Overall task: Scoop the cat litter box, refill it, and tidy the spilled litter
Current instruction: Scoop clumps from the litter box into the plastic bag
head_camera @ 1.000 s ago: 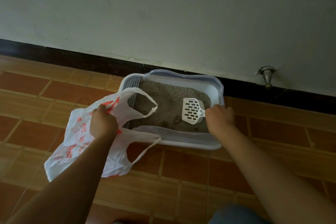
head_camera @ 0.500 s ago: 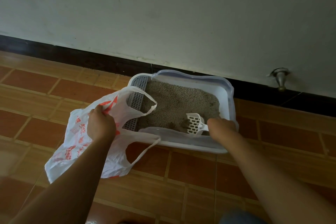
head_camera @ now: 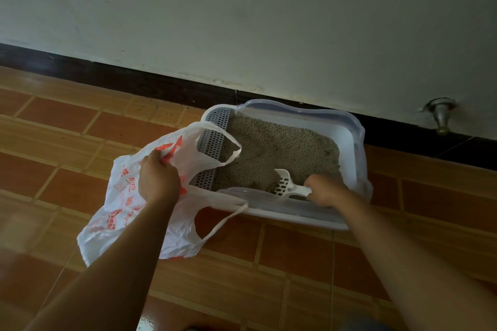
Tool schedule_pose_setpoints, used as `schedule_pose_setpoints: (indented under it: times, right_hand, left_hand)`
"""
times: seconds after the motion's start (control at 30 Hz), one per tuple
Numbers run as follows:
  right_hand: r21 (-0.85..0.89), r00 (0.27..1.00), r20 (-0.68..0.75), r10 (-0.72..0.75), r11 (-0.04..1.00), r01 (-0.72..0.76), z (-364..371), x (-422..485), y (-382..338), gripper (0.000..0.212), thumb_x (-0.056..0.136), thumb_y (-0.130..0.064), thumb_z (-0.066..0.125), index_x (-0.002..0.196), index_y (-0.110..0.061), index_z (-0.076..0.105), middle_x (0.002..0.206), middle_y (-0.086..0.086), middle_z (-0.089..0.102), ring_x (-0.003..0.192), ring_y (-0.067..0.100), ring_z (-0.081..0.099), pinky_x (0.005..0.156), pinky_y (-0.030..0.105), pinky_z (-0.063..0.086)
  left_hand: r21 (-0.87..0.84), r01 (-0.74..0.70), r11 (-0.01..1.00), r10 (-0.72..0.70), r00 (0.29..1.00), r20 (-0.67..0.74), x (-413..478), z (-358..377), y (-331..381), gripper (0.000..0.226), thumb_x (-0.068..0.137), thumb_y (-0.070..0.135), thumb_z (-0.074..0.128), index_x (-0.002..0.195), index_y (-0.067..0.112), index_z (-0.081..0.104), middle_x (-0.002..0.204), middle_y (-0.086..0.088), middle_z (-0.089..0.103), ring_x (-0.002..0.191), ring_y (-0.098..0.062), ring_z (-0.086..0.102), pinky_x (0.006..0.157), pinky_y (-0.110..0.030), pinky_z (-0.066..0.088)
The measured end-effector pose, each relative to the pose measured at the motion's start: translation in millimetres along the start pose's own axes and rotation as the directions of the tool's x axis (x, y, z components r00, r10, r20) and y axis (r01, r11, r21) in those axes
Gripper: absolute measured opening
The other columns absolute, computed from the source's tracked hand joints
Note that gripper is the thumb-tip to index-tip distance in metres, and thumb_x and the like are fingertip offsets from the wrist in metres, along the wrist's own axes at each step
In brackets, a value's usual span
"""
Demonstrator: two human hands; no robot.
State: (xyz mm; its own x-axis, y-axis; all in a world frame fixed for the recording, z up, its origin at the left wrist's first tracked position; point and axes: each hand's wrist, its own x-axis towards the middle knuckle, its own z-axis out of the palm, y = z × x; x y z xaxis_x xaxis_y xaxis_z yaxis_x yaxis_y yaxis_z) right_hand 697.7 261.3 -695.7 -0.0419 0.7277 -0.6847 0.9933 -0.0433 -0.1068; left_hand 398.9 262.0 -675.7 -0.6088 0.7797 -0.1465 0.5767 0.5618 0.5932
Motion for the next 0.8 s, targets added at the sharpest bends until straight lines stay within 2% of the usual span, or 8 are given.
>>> schedule_pose_setpoints:
  times: [0.07,0.2,0.37,0.5,0.57,0.7,0.8]
  right_hand:
    - [0.046,1.000,0.012,-0.012,0.999,0.011,2.6,4.5,-1.3,0.021,0.090,-0.012,0.053,0.107,-0.007,0.063,0.102,0.012,0.063,0.090,0.027,0.059,0.070,0.031,0.042]
    - [0.127,0.998,0.036,-0.043,0.991,0.038,5.8,13.1,-5.7,0.023,0.090,-0.013,0.052,0.109,-0.005,0.063,0.103,0.015,0.064,0.093,0.028,0.060,0.070,0.030,0.040]
    - [0.222,0.995,0.055,-0.089,0.972,0.075,9.0,20.4,-13.2,0.024,0.090,-0.013,0.054,0.109,-0.004,0.065,0.101,0.017,0.065,0.082,0.023,0.055,0.063,0.027,0.037]
    - [0.299,0.991,0.055,-0.119,0.949,0.097,11.4,20.8,-11.4,0.023,0.089,-0.013,0.055,0.105,0.000,0.065,0.084,0.012,0.057,0.076,0.019,0.050,0.061,0.028,0.032]
    - [0.324,0.991,0.046,-0.128,0.940,0.106,12.5,20.5,-11.0,0.023,0.089,-0.013,0.055,0.105,0.001,0.065,0.082,0.009,0.055,0.075,0.018,0.049,0.060,0.028,0.031]
    - [0.364,0.991,0.045,-0.129,0.926,0.104,12.7,17.8,-10.8,0.024,0.090,-0.013,0.054,0.107,0.000,0.065,0.085,0.013,0.057,0.077,0.019,0.050,0.064,0.028,0.032]
    - [0.413,0.992,0.026,-0.124,0.905,0.103,12.6,16.0,-9.8,0.023,0.090,-0.012,0.055,0.108,-0.001,0.064,0.099,0.019,0.063,0.089,0.029,0.058,0.071,0.031,0.037]
  left_hand:
    - [0.006,-0.002,1.000,0.002,1.000,0.000,1.9,0.1,-3.2,0.035,0.099,0.013,0.036,0.130,0.012,0.052,0.124,-0.013,0.060,0.104,-0.029,0.061,0.078,-0.039,0.052]
    - [0.011,0.017,1.000,-0.017,1.000,0.003,2.9,-0.5,-4.5,0.036,0.099,0.013,0.036,0.133,0.012,0.050,0.128,-0.012,0.058,0.107,-0.030,0.060,0.082,-0.042,0.052]
    - [0.001,0.015,1.000,-0.015,1.000,-0.003,6.0,-1.5,-6.8,0.037,0.100,0.013,0.036,0.134,0.013,0.049,0.127,-0.012,0.058,0.104,-0.029,0.061,0.080,-0.042,0.053]
    - [0.010,0.020,1.000,-0.020,1.000,0.001,5.8,-3.4,-6.9,0.038,0.100,0.012,0.035,0.135,0.013,0.048,0.131,-0.012,0.056,0.111,-0.030,0.059,0.085,-0.045,0.052]
    - [0.005,0.018,1.000,-0.018,1.000,0.002,6.1,-3.7,-7.7,0.037,0.099,0.013,0.036,0.134,0.013,0.048,0.131,-0.012,0.056,0.111,-0.030,0.059,0.085,-0.045,0.052]
    - [-0.009,0.030,1.000,-0.030,1.000,-0.002,5.7,-4.5,-7.2,0.038,0.099,0.013,0.036,0.135,0.013,0.048,0.130,-0.012,0.056,0.111,-0.030,0.059,0.086,-0.046,0.052]
    - [-0.019,0.035,0.999,-0.035,0.999,-0.003,4.9,-4.2,-6.7,0.038,0.099,0.012,0.036,0.135,0.012,0.048,0.130,-0.012,0.056,0.112,-0.031,0.058,0.087,-0.045,0.051]
